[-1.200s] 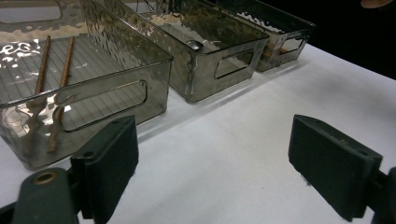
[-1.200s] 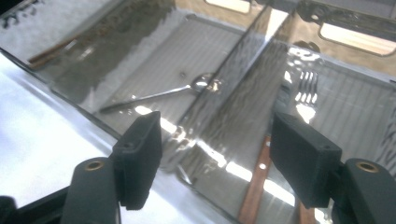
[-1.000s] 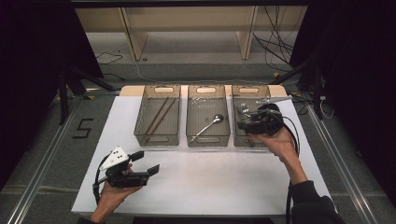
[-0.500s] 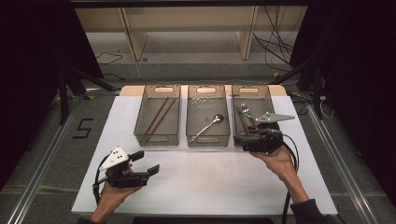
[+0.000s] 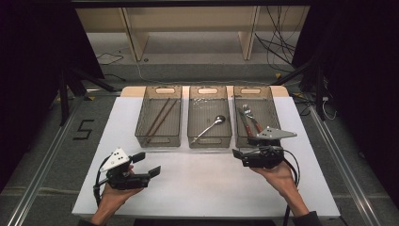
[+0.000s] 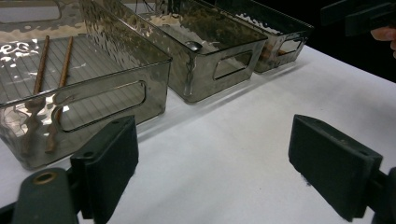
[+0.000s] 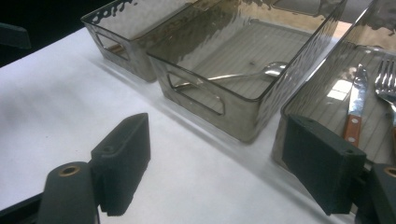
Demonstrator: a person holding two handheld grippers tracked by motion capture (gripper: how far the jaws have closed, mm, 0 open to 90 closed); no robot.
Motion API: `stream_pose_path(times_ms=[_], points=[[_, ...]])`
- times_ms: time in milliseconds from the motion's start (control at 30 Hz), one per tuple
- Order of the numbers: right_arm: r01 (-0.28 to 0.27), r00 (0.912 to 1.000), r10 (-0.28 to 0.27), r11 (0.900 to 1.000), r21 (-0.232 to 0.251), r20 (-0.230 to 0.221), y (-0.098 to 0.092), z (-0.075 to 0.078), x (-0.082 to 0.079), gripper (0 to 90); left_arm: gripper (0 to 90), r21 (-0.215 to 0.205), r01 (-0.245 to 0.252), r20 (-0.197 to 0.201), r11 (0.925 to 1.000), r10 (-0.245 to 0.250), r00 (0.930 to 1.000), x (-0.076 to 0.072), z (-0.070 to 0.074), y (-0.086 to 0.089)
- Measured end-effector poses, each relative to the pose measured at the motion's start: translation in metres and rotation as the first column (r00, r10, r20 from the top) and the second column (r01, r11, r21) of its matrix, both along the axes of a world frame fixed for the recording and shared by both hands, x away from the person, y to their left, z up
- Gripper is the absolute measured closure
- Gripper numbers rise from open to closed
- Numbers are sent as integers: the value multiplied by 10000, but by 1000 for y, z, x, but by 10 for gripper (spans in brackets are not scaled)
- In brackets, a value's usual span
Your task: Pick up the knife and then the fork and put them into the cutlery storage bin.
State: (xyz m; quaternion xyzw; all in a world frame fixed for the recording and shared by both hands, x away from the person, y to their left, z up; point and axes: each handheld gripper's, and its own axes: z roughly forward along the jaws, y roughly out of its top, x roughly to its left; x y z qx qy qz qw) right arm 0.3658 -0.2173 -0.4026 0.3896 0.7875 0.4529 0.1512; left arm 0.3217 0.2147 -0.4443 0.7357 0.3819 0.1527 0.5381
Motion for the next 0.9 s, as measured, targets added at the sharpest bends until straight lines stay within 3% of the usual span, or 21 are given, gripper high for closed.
stream_pose_path(times_ms=[700, 900], points=[[183, 9995, -202, 9972, 725, 254, -15, -22, -34, 210, 155, -75, 71, -144, 9999, -72, 9999, 1, -1, 1], [63, 9994, -86, 9978, 664, 338, -15, -31, -42, 181, 155, -118, 85, -177, 9999, -87, 9998, 0, -1, 1]])
